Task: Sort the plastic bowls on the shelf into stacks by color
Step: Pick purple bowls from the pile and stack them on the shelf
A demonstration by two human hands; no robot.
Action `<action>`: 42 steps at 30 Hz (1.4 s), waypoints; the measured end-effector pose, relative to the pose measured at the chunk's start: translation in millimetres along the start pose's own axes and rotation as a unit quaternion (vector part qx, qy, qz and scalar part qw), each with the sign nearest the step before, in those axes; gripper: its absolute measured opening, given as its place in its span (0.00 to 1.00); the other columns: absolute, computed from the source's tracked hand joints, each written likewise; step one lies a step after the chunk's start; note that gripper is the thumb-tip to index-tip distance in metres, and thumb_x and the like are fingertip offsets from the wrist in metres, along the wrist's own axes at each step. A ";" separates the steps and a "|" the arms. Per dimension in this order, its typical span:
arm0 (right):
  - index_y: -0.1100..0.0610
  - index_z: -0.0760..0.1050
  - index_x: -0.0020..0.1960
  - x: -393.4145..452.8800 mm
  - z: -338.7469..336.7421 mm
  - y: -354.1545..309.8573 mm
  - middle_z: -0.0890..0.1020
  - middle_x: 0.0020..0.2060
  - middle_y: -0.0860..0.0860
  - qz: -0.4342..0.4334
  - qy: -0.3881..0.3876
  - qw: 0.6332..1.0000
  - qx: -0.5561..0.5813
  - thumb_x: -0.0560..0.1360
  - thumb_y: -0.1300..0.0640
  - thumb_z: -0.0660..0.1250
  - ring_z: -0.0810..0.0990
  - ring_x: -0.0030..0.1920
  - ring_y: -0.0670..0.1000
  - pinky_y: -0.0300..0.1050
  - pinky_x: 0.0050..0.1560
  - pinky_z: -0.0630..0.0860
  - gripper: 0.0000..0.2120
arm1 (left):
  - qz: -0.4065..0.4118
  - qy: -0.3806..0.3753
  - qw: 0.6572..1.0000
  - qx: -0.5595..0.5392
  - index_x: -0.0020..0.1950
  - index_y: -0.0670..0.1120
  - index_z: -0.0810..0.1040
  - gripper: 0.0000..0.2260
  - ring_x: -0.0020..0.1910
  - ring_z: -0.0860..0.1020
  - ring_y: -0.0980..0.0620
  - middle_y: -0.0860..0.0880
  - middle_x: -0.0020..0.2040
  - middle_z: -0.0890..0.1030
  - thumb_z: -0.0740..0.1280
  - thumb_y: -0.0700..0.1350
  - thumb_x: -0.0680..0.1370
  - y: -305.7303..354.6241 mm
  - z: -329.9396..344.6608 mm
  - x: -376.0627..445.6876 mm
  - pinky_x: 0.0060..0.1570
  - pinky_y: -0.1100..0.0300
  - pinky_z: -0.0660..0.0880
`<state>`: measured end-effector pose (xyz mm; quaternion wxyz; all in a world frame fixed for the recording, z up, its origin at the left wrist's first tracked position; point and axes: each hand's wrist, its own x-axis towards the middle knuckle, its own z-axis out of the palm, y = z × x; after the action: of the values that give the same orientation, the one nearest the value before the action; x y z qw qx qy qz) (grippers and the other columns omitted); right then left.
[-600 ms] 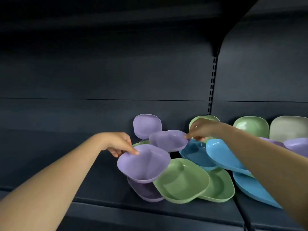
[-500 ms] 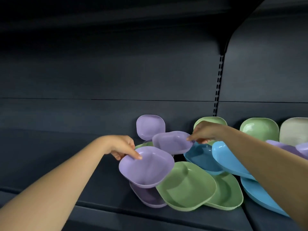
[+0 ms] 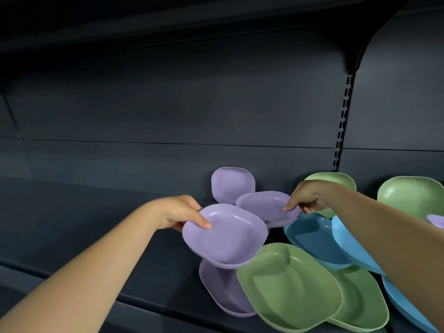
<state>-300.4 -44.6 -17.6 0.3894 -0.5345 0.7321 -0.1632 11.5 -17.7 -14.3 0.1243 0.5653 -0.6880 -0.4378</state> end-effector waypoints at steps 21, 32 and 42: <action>0.66 0.75 0.43 -35.2 74.3 -127.6 0.74 0.39 0.58 -0.138 0.095 0.975 0.146 0.73 0.62 0.70 0.72 0.38 0.55 0.42 0.36 0.72 0.08 | 0.006 0.171 0.974 -0.150 0.44 0.39 0.77 0.05 0.51 0.81 0.44 0.42 0.52 0.82 0.72 0.37 0.72 -100.3 -132.3 -27.5 0.45 0.56 0.78; 0.63 0.74 0.37 -30.3 204.6 -227.3 0.69 0.28 0.53 -0.126 0.134 0.962 0.202 0.73 0.64 0.70 0.64 0.29 0.51 0.42 0.32 0.62 0.07 | 0.034 0.218 0.957 -0.187 0.50 0.38 0.77 0.07 0.41 0.79 0.50 0.46 0.45 0.80 0.70 0.36 0.73 -196.9 -252.9 -37.4 0.35 0.62 0.75; 0.60 0.70 0.35 -7.1 271.1 -309.6 0.68 0.27 0.52 -0.141 0.167 0.963 0.161 0.74 0.64 0.68 0.64 0.25 0.49 0.36 0.22 0.62 0.10 | 0.051 0.240 0.943 -0.226 0.42 0.41 0.77 0.03 0.42 0.79 0.49 0.47 0.43 0.79 0.70 0.36 0.74 -257.5 -331.4 -15.4 0.39 0.60 0.74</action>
<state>105.3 -106.2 13.7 0.3160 -0.5277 0.6681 -0.4188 409.5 -151.3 -6.5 0.4326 0.5751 -0.5484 -0.4259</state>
